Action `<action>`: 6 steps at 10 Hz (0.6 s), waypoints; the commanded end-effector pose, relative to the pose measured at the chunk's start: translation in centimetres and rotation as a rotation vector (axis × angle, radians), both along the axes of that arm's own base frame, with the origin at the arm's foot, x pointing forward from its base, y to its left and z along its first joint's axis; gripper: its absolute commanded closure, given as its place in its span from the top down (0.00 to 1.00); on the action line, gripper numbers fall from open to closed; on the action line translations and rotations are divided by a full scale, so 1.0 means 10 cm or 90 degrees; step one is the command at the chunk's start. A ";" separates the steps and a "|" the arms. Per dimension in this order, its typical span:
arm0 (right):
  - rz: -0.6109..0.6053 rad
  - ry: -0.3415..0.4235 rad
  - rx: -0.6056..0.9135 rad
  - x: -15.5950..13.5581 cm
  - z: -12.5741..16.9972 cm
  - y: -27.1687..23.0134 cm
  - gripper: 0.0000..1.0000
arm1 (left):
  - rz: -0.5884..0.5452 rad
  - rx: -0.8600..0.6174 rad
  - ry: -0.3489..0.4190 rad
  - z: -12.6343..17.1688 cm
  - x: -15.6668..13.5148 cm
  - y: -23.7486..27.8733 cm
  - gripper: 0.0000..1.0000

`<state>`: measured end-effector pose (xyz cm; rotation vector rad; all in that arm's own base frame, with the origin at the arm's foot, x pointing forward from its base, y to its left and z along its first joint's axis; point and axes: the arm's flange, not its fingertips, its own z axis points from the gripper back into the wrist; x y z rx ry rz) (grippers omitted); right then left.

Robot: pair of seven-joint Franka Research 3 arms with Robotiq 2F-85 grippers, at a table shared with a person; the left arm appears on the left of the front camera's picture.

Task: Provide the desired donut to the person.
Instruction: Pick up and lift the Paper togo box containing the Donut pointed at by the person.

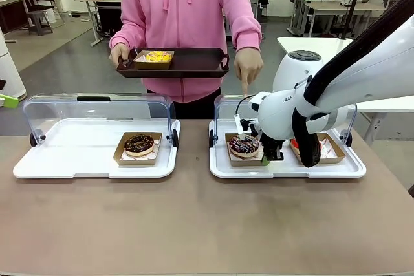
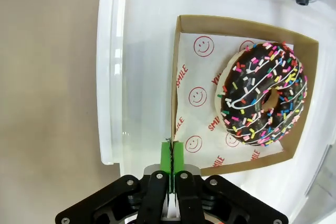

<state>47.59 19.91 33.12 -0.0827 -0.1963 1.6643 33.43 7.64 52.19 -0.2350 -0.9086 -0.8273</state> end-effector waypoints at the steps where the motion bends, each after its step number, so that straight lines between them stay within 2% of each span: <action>1: 0.019 0.016 0.004 0.06 0.00 -0.03 0.00 | 0.010 0.004 0.006 -0.04 -0.04 -0.03 1.00; 4: 0.029 0.021 0.003 0.03 0.04 -0.03 0.00 | 0.010 0.004 0.006 -0.04 -0.04 -0.03 1.00; 6: 0.031 -0.008 0.012 -0.10 0.20 -0.06 0.00 | 0.010 0.004 0.006 -0.04 -0.04 -0.03 1.00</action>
